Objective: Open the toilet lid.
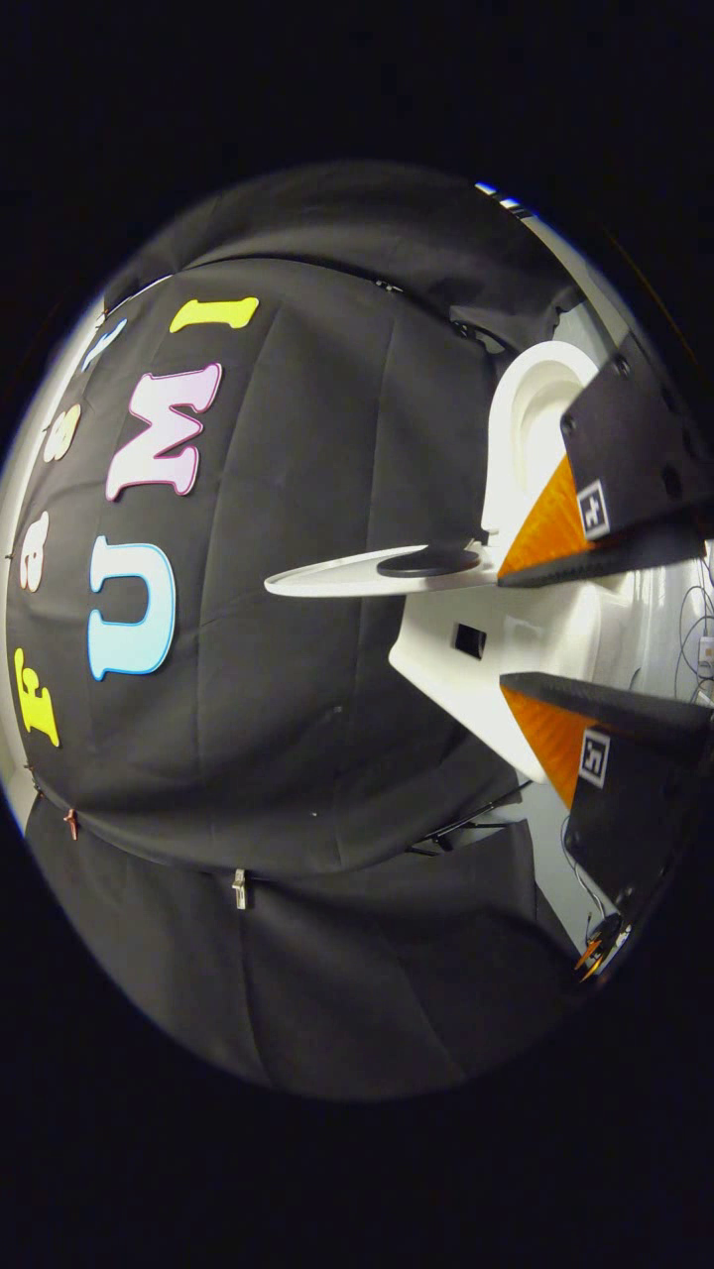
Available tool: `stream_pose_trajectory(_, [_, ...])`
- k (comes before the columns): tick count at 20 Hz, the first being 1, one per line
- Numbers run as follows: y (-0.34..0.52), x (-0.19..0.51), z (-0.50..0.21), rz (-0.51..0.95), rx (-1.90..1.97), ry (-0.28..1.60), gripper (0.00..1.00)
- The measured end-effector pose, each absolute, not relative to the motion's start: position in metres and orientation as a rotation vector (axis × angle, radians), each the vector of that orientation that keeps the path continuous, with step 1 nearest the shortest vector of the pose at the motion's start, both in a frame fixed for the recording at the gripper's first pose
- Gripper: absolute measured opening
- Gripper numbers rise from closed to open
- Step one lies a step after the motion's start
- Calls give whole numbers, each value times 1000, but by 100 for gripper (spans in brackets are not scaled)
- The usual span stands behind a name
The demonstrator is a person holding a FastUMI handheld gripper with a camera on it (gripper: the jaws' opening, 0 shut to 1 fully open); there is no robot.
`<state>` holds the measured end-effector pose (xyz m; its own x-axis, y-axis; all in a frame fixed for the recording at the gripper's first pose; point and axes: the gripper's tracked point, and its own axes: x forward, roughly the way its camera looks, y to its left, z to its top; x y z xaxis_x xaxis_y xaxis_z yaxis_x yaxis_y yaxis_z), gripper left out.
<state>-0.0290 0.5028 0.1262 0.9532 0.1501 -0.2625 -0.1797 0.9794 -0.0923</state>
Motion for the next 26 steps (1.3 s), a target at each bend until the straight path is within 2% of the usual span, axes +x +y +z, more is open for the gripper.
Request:
stream_pose_trajectory(1, [502,-30,125,168,-115,260,65])
stream_pose_trajectory(5, [493,-30,128,156,-117,237,99])
stream_pose_trajectory(10, [483,-32,132,162,-109,234,99])
stream_pose_trajectory(16, [452,-50,172,201,-46,188,99])
stream_pose_trajectory(26, [332,-70,242,209,19,44,99])
